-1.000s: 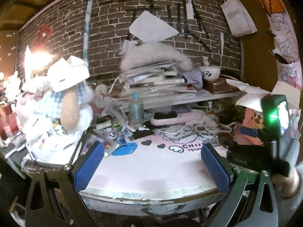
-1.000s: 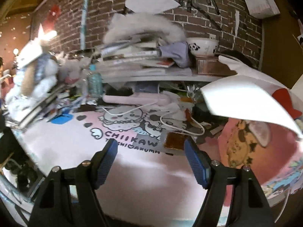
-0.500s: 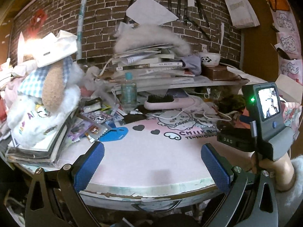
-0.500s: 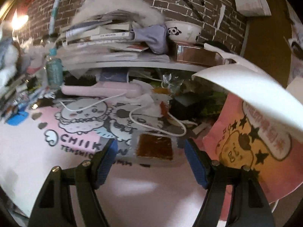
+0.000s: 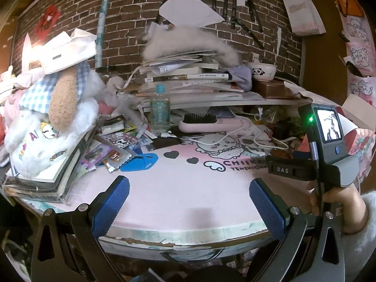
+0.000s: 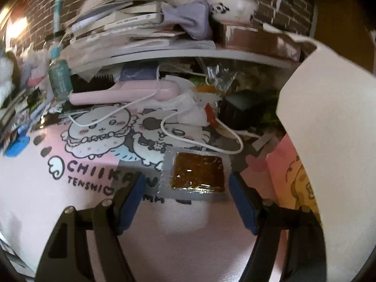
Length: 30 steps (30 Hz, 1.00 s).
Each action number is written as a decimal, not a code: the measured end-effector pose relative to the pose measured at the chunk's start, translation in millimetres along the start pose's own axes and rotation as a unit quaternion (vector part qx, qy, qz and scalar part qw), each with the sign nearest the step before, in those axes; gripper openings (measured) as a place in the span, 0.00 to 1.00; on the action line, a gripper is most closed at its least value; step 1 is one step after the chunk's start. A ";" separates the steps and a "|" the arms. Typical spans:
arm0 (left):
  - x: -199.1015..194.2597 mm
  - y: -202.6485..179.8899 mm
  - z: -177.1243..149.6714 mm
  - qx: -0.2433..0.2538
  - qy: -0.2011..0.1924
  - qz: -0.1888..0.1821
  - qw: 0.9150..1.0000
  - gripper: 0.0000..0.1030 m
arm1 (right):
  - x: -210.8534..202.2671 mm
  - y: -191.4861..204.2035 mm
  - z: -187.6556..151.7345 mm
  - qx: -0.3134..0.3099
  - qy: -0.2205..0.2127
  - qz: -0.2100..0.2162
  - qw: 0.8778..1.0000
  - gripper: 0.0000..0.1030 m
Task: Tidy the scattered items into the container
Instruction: 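Grasp the brown square wrapped packet with the right gripper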
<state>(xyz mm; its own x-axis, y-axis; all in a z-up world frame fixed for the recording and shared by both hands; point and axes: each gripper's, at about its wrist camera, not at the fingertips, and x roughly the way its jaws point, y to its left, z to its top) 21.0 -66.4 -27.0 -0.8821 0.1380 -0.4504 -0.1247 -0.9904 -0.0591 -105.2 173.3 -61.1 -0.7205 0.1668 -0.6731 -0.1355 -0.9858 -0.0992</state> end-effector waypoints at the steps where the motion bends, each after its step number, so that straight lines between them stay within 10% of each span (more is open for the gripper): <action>1: 0.7 0.1 0.0 0.000 0.001 0.000 1.000 0.99 | 0.4 -0.6 -0.2 0.001 0.001 0.004 1.000 0.67; 9: 3.3 -0.9 -1.6 -0.002 0.005 0.000 1.000 0.99 | -4.9 9.0 -4.1 -0.019 -0.009 0.056 0.998 0.24; 16: 3.1 -0.5 -1.8 -0.003 0.006 0.000 1.000 0.99 | -7.4 12.2 -4.2 -0.030 -0.015 0.056 0.998 0.21; 18: 3.1 -0.7 -1.9 -0.003 0.006 0.001 1.000 0.99 | -7.9 12.0 -3.2 -0.028 -0.018 0.045 0.998 0.32; 20: 3.4 -0.6 -1.9 -0.002 0.007 0.001 1.000 0.99 | -7.9 10.5 -0.4 -0.020 -0.024 0.032 0.999 0.64; 30: 9.7 -0.6 -1.2 -0.003 0.011 -0.004 1.000 0.99 | 20.1 -6.4 19.3 0.029 0.050 0.044 0.997 0.83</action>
<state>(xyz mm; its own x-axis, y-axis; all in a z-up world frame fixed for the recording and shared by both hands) 13.1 -64.4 -32.4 -0.8704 0.1462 -0.4702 -0.1291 -0.9893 -0.0685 -132.0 183.3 -59.8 -0.6605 0.0742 -0.7471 -0.1160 -0.9932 0.0039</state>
